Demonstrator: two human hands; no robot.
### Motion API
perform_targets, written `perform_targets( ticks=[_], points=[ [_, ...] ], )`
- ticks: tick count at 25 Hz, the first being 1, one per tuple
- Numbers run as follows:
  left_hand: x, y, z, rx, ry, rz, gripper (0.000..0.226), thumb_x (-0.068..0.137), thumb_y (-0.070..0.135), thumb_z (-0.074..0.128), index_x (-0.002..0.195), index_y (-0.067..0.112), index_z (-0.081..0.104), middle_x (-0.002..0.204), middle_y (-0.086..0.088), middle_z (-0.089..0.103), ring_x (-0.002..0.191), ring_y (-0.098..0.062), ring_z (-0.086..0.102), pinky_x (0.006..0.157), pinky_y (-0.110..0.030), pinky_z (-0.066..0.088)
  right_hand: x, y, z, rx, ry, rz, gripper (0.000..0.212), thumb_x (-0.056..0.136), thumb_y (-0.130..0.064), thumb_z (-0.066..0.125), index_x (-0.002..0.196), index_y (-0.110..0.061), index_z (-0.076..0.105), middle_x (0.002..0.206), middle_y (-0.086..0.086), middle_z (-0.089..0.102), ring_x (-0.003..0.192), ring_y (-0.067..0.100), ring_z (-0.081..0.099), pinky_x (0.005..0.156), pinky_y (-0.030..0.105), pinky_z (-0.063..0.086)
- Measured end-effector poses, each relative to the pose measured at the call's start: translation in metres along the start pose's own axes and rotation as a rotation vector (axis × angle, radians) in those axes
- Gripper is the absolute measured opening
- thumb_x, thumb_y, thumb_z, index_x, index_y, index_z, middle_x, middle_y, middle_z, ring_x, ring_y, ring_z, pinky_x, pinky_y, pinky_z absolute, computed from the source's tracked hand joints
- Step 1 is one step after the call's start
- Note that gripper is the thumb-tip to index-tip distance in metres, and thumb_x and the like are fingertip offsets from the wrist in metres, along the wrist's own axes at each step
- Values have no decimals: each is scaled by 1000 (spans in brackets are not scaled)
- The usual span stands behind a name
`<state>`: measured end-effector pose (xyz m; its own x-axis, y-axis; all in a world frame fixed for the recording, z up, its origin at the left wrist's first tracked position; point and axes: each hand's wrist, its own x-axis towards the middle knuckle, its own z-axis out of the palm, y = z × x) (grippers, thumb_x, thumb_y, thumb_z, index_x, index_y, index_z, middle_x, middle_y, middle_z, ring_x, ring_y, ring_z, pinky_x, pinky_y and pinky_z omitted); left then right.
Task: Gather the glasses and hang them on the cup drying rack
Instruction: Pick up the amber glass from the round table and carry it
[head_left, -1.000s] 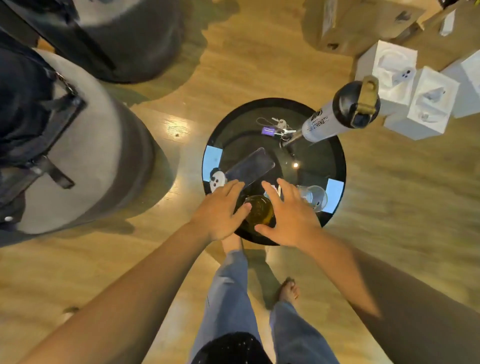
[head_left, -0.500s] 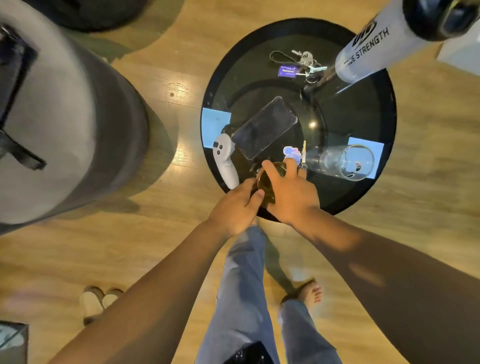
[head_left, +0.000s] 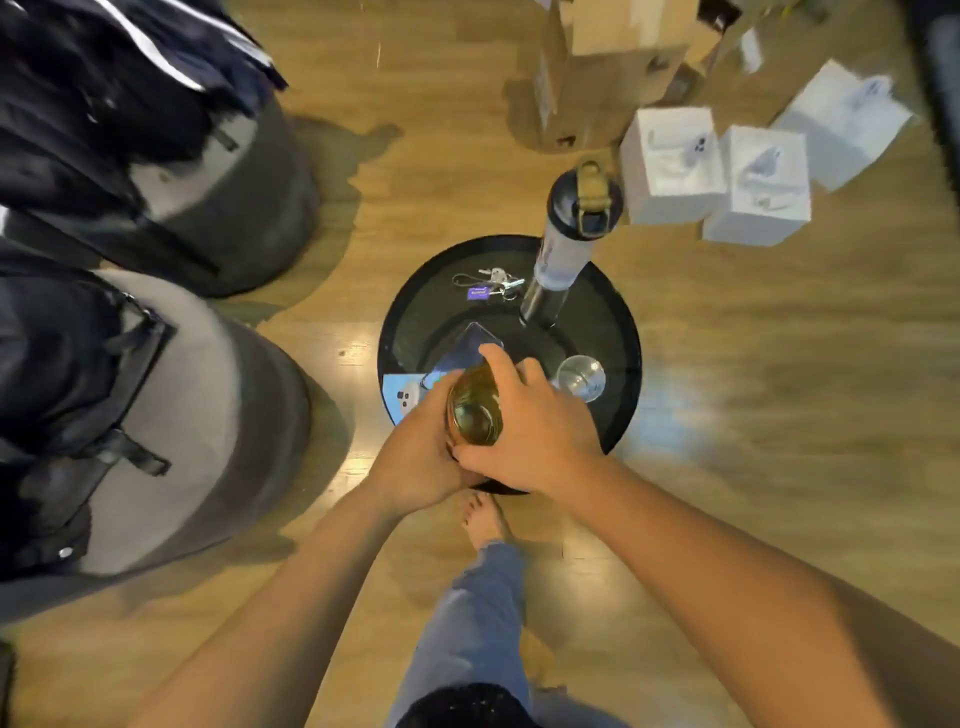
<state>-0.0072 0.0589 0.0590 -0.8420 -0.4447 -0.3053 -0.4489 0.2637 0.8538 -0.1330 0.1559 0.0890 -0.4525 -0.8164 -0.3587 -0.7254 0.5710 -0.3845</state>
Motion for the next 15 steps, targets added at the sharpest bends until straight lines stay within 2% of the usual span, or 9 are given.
perform_targets(
  ticks=[3,6,11,13,15],
  points=[
    [-19,60,11,1,50,146,92,53,45,90,125,54,35,118,26,55,109,7,55,82,-5,42,-55,0,-56,16,121,15,98,63,-82,55,140,-38,15,124,6,52,102,31,61,68,39,43],
    [-49,137,47,-10,59,284,90,53,43,91,129,34,44,116,25,57,107,7,56,82,-11,47,-142,22,-110,25,295,67,100,60,-91,47,141,-41,17,127,5,51,103,29,61,69,37,43],
    [-109,277,139,-118,-217,613,72,65,33,86,127,15,54,118,-3,66,110,-18,62,93,-40,52,-322,81,-153,252,685,180,99,63,-83,55,145,-44,16,136,1,45,116,22,53,82,40,53],
    [-144,324,191,-224,-349,617,73,62,33,86,126,11,56,116,-8,68,108,-21,64,94,-46,52,-405,105,-157,395,872,218,100,64,-76,63,146,-43,17,141,-2,44,123,16,47,91,40,51],
    [-188,361,242,-328,-491,579,79,56,40,88,125,15,58,116,-8,70,109,-23,65,93,-48,53,-484,126,-150,490,1039,279,99,66,-71,68,147,-41,18,142,-6,43,124,10,44,94,36,48]
  ],
)
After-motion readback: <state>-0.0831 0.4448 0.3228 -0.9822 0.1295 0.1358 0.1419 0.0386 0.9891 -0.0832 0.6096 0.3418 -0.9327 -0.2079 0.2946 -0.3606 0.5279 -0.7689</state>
